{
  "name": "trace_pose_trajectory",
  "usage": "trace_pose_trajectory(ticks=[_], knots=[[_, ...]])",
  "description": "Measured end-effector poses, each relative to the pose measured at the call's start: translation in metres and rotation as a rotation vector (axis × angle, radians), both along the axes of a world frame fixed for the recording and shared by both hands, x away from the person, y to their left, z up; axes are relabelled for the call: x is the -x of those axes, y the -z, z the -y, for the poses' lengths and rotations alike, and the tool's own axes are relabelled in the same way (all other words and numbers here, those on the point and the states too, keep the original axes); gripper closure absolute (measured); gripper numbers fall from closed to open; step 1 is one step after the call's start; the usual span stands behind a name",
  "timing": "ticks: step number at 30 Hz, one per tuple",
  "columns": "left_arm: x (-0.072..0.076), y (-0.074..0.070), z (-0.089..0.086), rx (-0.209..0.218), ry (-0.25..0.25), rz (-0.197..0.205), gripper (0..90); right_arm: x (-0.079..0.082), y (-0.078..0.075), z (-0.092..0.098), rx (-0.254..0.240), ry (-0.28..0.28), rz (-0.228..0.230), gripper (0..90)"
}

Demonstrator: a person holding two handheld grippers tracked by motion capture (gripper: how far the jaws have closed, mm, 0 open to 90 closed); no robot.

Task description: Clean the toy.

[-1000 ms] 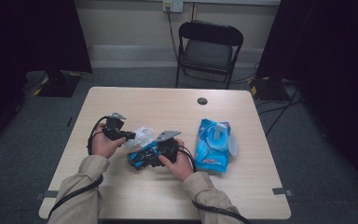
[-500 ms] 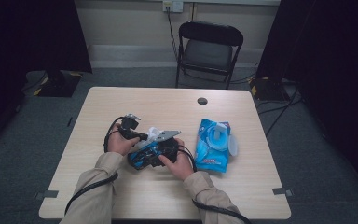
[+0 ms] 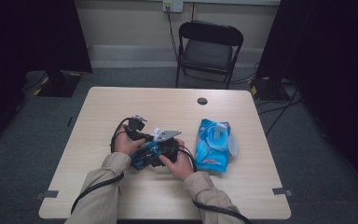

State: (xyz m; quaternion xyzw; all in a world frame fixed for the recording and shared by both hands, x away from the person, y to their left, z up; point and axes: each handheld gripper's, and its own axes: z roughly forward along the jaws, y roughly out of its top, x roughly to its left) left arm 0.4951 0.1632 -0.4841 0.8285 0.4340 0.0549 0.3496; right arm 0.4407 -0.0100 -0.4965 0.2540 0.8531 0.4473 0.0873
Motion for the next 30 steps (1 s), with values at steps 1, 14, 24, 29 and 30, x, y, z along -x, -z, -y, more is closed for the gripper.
trace_pose_trajectory(ticks=[1, 14, 24, 29, 30], knots=[[0.001, 0.000, 0.001, -0.002, 0.002, 0.004, 85.6, 0.000, 0.000, 0.000, -0.002, 0.001, -0.001, 13.3], [0.007, -0.001, -0.008, -0.012, 0.017, -0.004, 85.7, -0.001, -0.001, 0.000, 0.010, -0.008, -0.005, 13.3], [0.020, -0.003, -0.025, -0.020, 0.014, -0.023, 85.8, -0.001, -0.001, 0.000, 0.011, -0.009, -0.003, 13.3], [0.025, -0.003, -0.034, -0.012, 0.006, -0.028, 85.8, -0.001, -0.001, 0.000, 0.011, -0.010, -0.002, 13.3], [0.026, -0.003, -0.035, -0.011, 0.004, -0.028, 85.8, -0.002, -0.001, 0.000, 0.011, -0.011, -0.001, 13.3]])
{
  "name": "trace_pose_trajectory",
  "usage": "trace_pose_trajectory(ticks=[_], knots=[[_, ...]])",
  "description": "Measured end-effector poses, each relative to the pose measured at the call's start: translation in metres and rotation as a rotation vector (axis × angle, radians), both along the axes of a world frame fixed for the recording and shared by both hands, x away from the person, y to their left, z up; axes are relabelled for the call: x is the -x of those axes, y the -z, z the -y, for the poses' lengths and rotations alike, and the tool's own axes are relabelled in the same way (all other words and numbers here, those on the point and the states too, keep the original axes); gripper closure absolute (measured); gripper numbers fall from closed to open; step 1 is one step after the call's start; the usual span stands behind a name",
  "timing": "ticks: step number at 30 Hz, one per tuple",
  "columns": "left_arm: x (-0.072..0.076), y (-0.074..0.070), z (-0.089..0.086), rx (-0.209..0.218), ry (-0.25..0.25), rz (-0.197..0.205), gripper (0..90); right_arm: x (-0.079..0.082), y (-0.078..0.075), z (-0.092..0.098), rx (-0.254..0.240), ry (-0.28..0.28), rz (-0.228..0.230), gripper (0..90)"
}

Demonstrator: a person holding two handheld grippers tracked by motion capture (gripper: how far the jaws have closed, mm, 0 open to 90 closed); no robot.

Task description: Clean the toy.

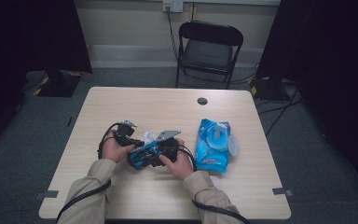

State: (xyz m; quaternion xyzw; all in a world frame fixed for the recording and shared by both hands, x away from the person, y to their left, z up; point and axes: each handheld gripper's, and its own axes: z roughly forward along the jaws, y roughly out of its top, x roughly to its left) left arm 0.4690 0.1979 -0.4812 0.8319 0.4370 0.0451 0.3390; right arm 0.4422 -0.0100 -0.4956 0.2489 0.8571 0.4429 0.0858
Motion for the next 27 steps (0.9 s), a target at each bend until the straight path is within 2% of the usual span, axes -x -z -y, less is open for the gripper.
trace_pose_trajectory(ticks=[11, 19, 27], knots=[[0.012, -0.003, -0.015, -0.014, -0.008, -0.006, 85.8, 0.001, 0.001, 0.000, -0.006, 0.002, -0.001, 13.3], [0.018, -0.003, -0.024, -0.006, -0.024, -0.013, 85.9, 0.000, 0.000, 0.000, -0.005, 0.002, -0.001, 13.3], [0.024, -0.003, -0.033, 0.020, -0.037, -0.018, 85.9, 0.001, 0.001, 0.001, -0.010, 0.002, 0.002, 13.3]])
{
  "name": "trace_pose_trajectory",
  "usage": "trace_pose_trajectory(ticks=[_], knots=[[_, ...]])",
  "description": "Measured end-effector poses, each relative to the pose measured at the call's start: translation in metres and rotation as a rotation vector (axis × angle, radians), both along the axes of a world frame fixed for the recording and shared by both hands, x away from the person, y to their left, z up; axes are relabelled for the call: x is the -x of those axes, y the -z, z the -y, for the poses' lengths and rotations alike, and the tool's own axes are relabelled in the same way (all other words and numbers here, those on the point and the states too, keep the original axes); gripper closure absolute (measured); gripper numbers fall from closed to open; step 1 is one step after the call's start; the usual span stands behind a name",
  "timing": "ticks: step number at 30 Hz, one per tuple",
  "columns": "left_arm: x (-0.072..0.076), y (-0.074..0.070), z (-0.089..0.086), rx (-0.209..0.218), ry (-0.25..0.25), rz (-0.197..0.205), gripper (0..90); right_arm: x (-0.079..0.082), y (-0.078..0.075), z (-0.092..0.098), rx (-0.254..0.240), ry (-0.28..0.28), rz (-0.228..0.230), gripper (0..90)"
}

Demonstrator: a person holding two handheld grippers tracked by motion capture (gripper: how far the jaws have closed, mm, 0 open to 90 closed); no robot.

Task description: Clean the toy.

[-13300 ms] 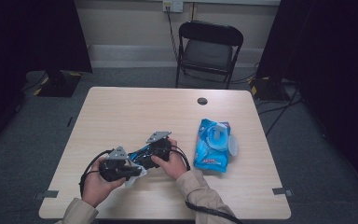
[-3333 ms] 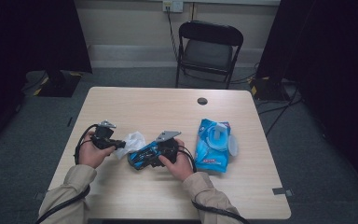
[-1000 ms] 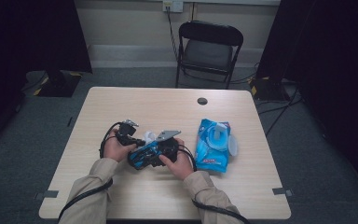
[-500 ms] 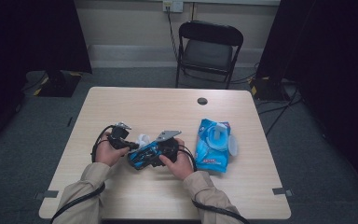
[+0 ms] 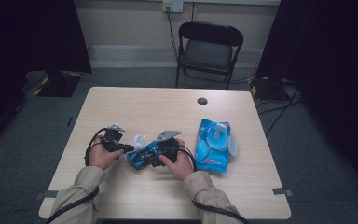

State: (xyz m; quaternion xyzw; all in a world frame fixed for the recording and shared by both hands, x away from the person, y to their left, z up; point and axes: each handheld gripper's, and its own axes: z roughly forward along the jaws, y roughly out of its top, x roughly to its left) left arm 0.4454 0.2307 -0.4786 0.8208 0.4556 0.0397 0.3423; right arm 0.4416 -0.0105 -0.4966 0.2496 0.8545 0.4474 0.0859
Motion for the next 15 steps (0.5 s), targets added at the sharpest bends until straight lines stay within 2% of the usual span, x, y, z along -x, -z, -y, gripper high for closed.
trace_pose_trajectory(ticks=[2, 15], knots=[[0.003, 0.000, -0.004, 0.008, -0.002, -0.003, 85.9, 0.000, 0.000, 0.000, 0.002, -0.001, -0.001, 13.3], [0.015, -0.002, -0.015, -0.012, -0.004, 0.000, 86.0, 0.000, 0.001, 0.001, -0.006, -0.003, 0.004, 13.3]])
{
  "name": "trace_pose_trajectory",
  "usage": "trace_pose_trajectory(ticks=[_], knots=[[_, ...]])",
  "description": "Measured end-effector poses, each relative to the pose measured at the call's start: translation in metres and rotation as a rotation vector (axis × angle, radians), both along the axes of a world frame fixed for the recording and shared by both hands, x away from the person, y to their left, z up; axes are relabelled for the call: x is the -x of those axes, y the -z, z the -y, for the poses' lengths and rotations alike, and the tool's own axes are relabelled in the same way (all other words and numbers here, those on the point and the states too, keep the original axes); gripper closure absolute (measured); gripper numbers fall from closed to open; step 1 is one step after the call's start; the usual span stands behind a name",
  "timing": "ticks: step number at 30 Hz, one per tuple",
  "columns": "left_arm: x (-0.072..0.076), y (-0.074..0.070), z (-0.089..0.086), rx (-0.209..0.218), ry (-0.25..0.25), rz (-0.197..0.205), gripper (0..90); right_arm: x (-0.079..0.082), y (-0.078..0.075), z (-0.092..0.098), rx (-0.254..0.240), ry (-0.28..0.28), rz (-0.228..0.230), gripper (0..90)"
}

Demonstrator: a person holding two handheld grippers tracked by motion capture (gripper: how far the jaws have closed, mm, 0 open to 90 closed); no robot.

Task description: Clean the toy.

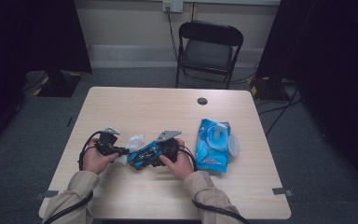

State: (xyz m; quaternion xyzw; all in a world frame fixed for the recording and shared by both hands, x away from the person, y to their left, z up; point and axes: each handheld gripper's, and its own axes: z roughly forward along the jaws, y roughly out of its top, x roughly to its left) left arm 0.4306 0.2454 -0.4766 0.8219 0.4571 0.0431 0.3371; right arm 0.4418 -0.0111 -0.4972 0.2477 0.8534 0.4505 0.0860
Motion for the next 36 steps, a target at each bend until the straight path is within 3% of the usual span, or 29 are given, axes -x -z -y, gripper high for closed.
trace_pose_trajectory(ticks=[6, 14, 24, 36], knots=[[0.002, -0.006, -0.009, -0.004, -0.023, 0.007, 86.1, 0.000, 0.000, 0.000, 0.000, 0.000, -0.001, 13.3], [-0.009, -0.021, -0.013, 0.015, -0.053, 0.041, 86.2, 0.000, 0.000, 0.000, 0.001, -0.001, -0.002, 13.2], [-0.040, -0.022, 0.018, 0.044, -0.055, 0.071, 86.4, -0.001, 0.000, 0.000, -0.002, -0.005, -0.001, 13.2], [-0.062, -0.009, 0.060, 0.042, -0.022, 0.052, 86.3, -0.002, 0.000, 0.000, 0.003, -0.016, -0.002, 13.1]])
